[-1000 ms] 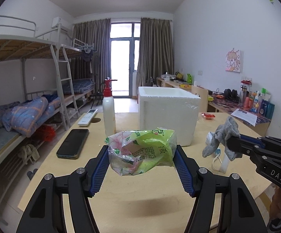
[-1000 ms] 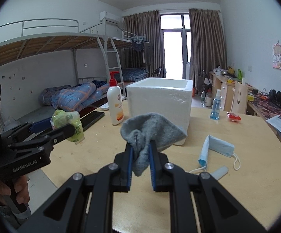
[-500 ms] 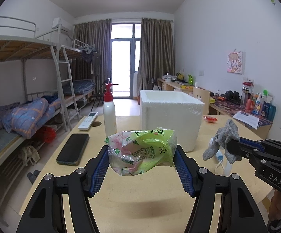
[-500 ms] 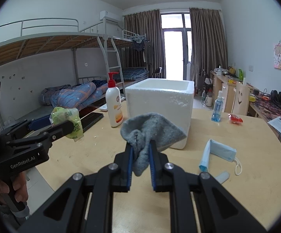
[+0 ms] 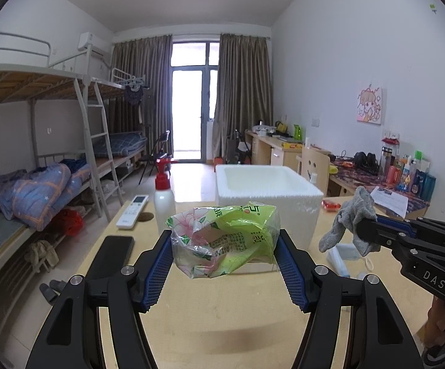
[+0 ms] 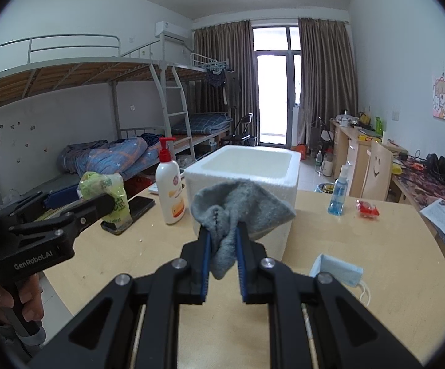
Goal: Organize soft objects
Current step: 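Lift the grey sock with the right tool while the left tool carries the wrapper toward the box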
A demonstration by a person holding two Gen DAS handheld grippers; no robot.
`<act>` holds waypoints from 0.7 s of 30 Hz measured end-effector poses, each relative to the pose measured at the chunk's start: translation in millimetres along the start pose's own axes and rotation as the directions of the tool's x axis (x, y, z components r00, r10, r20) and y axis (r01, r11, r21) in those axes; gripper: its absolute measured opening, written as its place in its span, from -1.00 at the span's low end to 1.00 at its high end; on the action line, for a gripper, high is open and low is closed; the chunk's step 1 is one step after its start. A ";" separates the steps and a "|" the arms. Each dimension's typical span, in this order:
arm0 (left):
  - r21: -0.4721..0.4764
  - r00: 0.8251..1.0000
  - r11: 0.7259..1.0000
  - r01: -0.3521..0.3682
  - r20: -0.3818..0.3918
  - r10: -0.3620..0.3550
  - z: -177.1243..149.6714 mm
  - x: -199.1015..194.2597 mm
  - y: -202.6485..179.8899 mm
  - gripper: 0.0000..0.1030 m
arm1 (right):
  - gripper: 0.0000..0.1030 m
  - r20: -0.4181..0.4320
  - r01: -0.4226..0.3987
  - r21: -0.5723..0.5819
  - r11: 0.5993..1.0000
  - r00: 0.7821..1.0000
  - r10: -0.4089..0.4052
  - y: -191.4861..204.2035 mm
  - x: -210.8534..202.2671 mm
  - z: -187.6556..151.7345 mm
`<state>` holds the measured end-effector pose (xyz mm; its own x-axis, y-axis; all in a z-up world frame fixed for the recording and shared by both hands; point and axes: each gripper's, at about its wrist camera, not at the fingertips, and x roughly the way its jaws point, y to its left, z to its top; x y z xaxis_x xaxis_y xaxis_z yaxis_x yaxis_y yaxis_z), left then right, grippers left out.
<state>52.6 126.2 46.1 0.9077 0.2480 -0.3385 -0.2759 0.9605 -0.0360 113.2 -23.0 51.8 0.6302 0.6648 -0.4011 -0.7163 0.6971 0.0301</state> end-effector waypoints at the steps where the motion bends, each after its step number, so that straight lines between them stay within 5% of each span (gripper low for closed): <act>1: 0.001 1.000 1.000 0.002 0.001 -0.002 3.3 1.4 0.1 0.29 | -0.64 0.002 0.001 -0.003 1.000 1.000 -0.001 -1.2 1.1 3.8; 21: 0.002 0.999 1.000 0.016 0.048 -0.016 61.3 44.2 7.5 0.29 | -0.64 0.024 0.002 -0.044 0.999 1.000 -0.001 -12.8 29.0 66.1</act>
<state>110.0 152.1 88.5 0.9261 0.2385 -0.2923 -0.2609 0.9646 -0.0395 160.5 5.2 100.4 0.6380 0.6704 -0.3788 -0.7274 0.6861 -0.0108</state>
